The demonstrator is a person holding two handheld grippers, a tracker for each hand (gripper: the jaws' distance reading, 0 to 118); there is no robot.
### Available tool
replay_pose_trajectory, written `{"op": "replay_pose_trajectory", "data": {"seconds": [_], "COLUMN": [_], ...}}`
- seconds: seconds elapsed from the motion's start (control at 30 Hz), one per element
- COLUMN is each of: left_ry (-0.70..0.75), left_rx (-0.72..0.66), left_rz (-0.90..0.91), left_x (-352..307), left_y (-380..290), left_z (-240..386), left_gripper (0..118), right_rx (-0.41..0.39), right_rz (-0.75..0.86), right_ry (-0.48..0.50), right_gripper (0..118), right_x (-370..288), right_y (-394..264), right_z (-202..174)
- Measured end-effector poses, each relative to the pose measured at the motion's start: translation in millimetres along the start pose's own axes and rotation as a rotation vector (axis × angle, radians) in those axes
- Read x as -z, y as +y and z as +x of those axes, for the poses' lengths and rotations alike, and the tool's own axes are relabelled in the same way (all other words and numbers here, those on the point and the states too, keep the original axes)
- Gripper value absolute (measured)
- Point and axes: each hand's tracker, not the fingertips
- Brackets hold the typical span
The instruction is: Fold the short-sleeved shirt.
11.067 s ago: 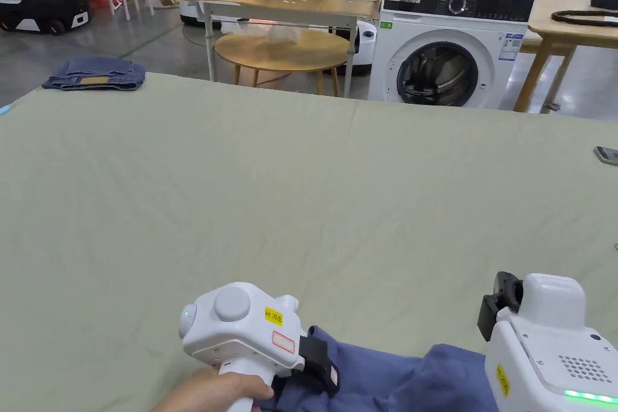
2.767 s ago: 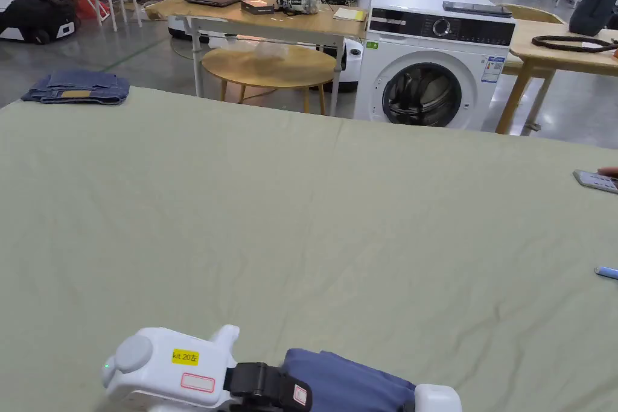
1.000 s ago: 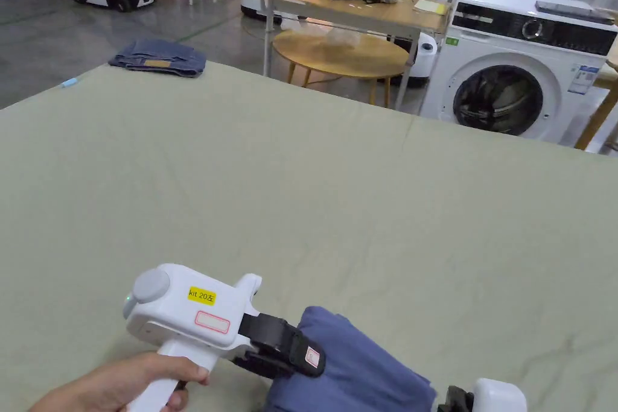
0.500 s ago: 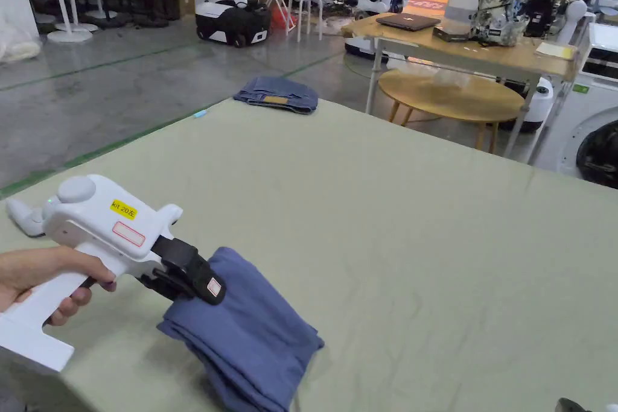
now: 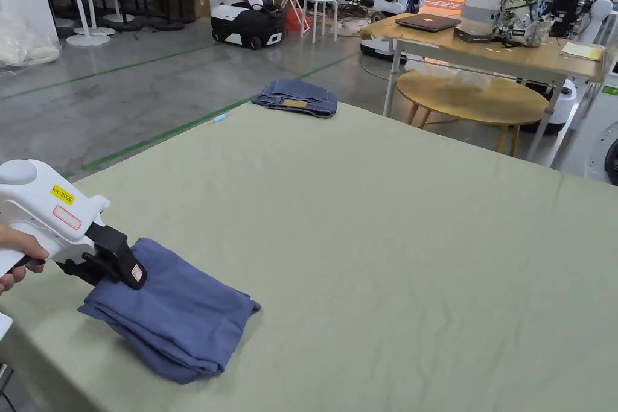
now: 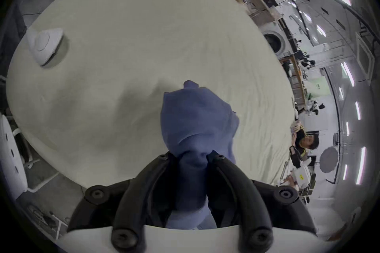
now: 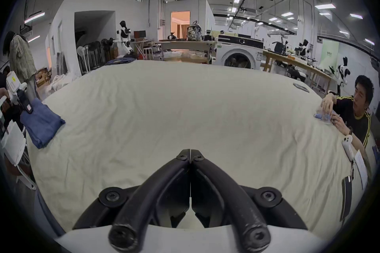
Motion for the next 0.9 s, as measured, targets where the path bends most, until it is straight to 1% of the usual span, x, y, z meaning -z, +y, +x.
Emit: {"op": "replay_pose_trajectory", "data": {"seconds": [0.03, 0.07, 0.1, 0.13, 0.17, 0.3, 0.43, 0.57, 0.63, 0.7, 0.77, 0.83, 0.9], "left_ry": [0.016, 0.029, 0.054, 0.091, 0.120, 0.235, 0.214, 0.237, 0.204, 0.148, 0.096, 0.086, 0.045], "left_rx": [0.006, 0.012, 0.025, 0.030, 0.041, 0.113, 0.122, 0.205, 0.225, 0.266, 0.337, 0.412, 0.472], "left_rz": [0.000, 0.002, 0.021, 0.025, 0.036, 0.109, 0.155, 0.180, 0.191, 0.238, 0.288, 0.352, 0.406], "left_x": [0.9, 0.6, -0.6, -3.6, -7.0, -19.5, -8.7, 23.1, 43.0, 60.5, 75.7, 91.7, 106.3], "left_y": [2.3, 2.1, 5.0, 8.1, 10.1, 13.2, -2.7, -20.4, -30.9, -45.1, -66.4, -86.4, -106.8], "left_z": [1.5, 0.3, 0.6, 2.2, 3.8, 14.6, 42.3, 70.0, 85.7, 110.8, 148.0, 186.8, 222.9], "left_gripper": [24, 31, 39, 51, 57, 56, 56, 55, 54, 53, 49, 46, 40], "right_rx": [-0.002, -0.005, -0.006, -0.006, -0.007, -0.006, 0.010, 0.034, 0.047, 0.059, 0.069, 0.071, 0.078], "right_rz": [-0.001, -0.003, -0.004, -0.006, -0.005, 0.006, 0.014, 0.019, 0.026, 0.033, 0.042, 0.051, 0.057], "right_ry": [-0.001, -0.001, 0.000, 0.001, 0.003, 0.002, 0.003, -0.003, -0.009, -0.021, -0.031, -0.045, -0.054], "right_gripper": [0, 0, 0, 0, 0, 0, 0, 0, 0, 0, 0, 0, 0], "right_x": [0.5, 1.1, 1.5, 1.5, 1.4, -0.9, -3.0, -5.6, -8.2, -12.1, -16.1, -19.9, -23.7], "right_y": [0.1, 0.5, 1.3, 2.4, 3.0, 4.9, 4.2, 2.7, 3.1, 4.0, 5.6, 7.2, 9.6], "right_z": [-0.2, -0.4, -0.4, -0.3, -0.1, 1.2, 6.0, 16.1, 22.7, 29.7, 38.6, 48.0, 56.4]}}
